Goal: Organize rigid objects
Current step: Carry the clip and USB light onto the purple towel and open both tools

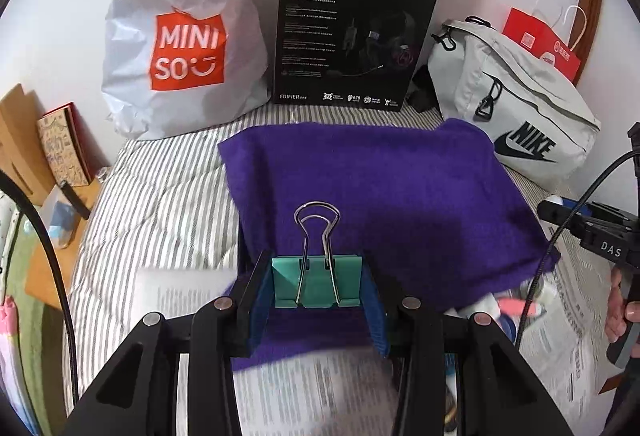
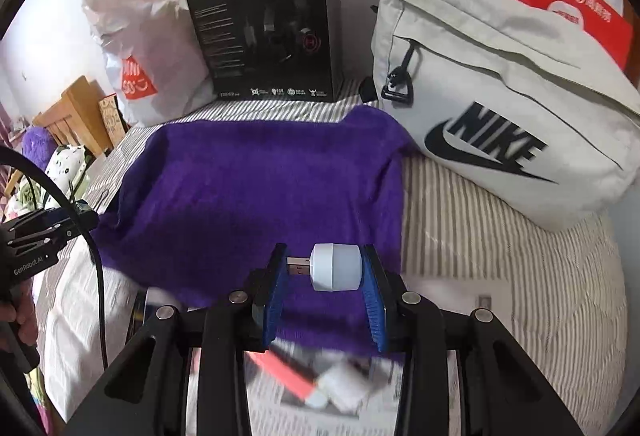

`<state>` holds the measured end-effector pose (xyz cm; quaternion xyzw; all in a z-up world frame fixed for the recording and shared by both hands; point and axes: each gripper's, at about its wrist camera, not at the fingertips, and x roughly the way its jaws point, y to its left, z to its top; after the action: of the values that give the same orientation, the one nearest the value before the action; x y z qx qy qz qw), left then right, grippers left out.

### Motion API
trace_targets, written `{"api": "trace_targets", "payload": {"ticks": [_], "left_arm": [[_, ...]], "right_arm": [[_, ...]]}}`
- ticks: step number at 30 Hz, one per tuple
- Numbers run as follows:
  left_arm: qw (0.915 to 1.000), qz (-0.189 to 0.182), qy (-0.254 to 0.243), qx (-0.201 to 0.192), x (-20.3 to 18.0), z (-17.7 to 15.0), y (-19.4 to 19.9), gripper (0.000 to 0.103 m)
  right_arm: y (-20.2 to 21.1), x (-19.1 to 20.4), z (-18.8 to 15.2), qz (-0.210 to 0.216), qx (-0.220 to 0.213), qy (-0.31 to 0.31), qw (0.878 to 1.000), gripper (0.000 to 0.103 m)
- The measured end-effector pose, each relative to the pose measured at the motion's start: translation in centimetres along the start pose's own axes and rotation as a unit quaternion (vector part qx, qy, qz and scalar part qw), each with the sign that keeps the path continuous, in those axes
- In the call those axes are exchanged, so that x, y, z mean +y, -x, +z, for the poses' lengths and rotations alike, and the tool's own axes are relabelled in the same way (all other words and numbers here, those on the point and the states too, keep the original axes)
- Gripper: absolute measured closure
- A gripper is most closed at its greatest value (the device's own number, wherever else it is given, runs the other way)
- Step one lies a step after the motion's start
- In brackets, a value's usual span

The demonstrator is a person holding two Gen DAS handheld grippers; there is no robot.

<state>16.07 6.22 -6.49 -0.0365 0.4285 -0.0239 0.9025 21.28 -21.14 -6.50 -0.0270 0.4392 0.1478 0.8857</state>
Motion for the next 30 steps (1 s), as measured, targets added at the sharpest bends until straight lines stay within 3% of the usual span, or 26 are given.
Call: {"api": "trace_targets", "payload": {"ticks": [12, 25, 30], "left_arm": [[0.9997, -0.013, -0.004, 0.019, 1.2, 3.6, -6.0, 0.064], [0.9989, -0.002, -0.006, 0.046, 1.4, 3.4, -10.2, 0.064], [0.998, 0.026, -0.035, 0.047, 0.3, 3.4, -10.8, 0.064]], "right_arm": [[-6.2, -0.1, 2.6, 0.007, 0.023, -0.013, 1.0, 0.067], [-10.0, -0.4, 2.3, -0.012, 0.055, -0.009, 0.998, 0.067], [-10.1, 0.0, 2.2, -0.023, 0.051, 0.007, 0.998, 0.067]]}}
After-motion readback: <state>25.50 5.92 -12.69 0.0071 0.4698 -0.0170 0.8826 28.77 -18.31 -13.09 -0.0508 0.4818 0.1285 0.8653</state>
